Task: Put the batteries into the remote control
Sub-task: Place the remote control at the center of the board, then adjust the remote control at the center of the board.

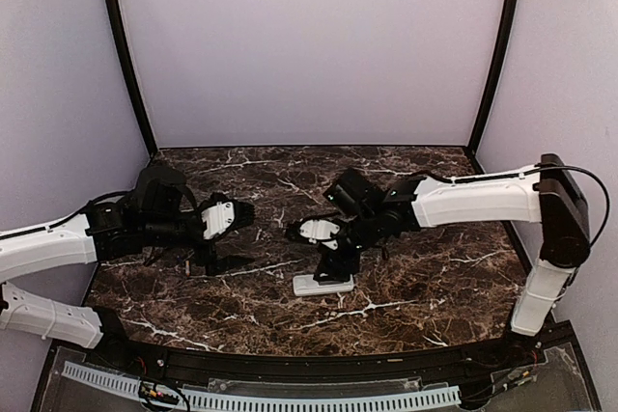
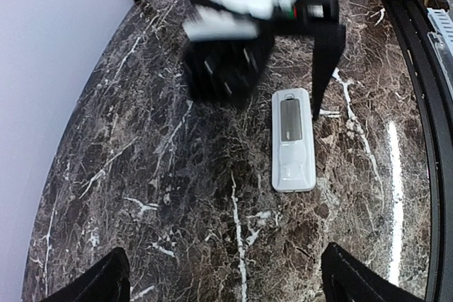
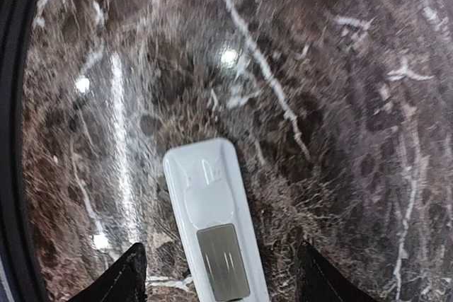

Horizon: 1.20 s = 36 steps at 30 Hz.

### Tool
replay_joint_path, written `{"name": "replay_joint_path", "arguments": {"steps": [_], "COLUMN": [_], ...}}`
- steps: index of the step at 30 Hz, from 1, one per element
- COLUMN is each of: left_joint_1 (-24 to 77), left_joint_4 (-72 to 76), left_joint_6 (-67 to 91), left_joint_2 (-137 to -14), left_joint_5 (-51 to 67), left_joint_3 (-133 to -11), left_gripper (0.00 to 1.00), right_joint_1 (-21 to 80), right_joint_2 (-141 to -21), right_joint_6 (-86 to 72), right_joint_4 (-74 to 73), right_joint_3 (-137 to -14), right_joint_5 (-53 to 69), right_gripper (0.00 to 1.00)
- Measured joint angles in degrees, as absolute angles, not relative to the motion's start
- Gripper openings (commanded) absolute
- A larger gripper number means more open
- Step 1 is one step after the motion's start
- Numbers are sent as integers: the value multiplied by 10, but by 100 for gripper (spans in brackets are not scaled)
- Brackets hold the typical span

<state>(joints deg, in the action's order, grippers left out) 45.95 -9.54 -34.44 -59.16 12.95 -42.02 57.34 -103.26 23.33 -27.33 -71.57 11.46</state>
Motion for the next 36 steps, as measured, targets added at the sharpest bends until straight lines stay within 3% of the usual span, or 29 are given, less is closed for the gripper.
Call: {"name": "replay_joint_path", "arguments": {"steps": [4,8,16,25,36], "left_joint_1": [459,464,505,543,550], "left_joint_4": [-82,-70,-44,-33,-28], "left_joint_6": [-336,-332,-336,-353,-312], "left_joint_2": [-631,-665,-731,-800,-910], "left_joint_5": [157,176,166,132,120], "left_joint_3": [-415,-414,-404,-398,-457], "left_gripper": [80,74,74,82,86], "right_joint_1": [566,543,530,537,537], "right_joint_2": [-942,-887,-877,-877,-846], "right_joint_6": [148,3,-247,-336,-384], "right_joint_4": [-245,-241,-265,-258,-237], "right_joint_3": [-716,-717,-649,-573,-506], "right_joint_5": [120,99,74,63,59], "right_gripper": [66,53,37,37,43]}}
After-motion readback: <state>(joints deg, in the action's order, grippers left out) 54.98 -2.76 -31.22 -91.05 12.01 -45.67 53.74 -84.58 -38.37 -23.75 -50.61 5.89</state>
